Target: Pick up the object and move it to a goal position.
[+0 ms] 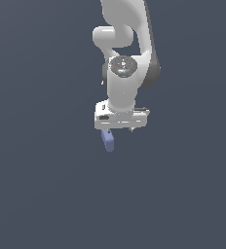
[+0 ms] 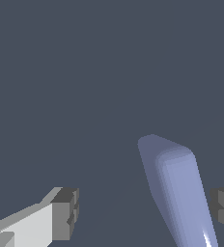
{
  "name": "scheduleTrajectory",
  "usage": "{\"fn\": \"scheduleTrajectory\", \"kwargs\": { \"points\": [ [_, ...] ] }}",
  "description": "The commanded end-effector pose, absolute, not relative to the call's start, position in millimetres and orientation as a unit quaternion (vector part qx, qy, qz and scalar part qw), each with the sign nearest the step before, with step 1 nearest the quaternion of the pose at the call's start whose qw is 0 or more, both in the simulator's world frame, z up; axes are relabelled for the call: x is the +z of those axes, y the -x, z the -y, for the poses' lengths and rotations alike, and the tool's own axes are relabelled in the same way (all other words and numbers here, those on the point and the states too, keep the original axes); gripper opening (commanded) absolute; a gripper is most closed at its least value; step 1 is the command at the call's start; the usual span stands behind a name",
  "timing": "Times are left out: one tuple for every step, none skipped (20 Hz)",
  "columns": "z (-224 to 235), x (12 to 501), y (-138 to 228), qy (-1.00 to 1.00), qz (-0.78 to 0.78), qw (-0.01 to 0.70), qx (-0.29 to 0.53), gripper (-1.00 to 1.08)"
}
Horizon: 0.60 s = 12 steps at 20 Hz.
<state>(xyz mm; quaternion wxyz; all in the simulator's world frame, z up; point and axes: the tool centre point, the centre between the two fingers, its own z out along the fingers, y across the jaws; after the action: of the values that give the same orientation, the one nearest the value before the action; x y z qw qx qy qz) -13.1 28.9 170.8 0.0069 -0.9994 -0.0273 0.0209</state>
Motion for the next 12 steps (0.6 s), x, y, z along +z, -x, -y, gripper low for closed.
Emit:
{"fn": "scheduleTrajectory", "kwargs": {
  "points": [
    [-28.9, 170.8, 13.1, 0.999, 0.027, 0.007, 0.021, 1.00],
    [-28.9, 170.9, 13.2, 0.999, 0.028, 0.007, 0.021, 1.00],
    [-29.0, 170.9, 13.5, 0.999, 0.029, 0.007, 0.022, 1.00],
    [-29.1, 170.9, 14.1, 0.999, 0.030, 0.007, 0.022, 1.00],
    [-29.2, 171.0, 14.8, 0.999, 0.033, 0.008, 0.023, 1.00],
    [-29.4, 171.2, 15.8, 0.999, 0.036, 0.008, 0.025, 1.00],
    [-29.7, 171.3, 17.0, 0.999, 0.039, 0.009, 0.027, 1.00],
    [-30.0, 171.5, 18.0, 0.999, 0.042, 0.009, 0.028, 1.00],
    [-30.3, 171.7, 18.8, 0.999, 0.044, 0.010, 0.030, 1.00],
    [-30.6, 171.9, 19.3, 0.998, 0.046, 0.010, 0.031, 1.00],
    [-31.0, 172.0, 19.7, 0.998, 0.047, 0.010, 0.031, 1.00],
    [-31.2, 172.3, 19.8, 0.998, 0.047, 0.010, 0.032, 1.00]
  ]
}}
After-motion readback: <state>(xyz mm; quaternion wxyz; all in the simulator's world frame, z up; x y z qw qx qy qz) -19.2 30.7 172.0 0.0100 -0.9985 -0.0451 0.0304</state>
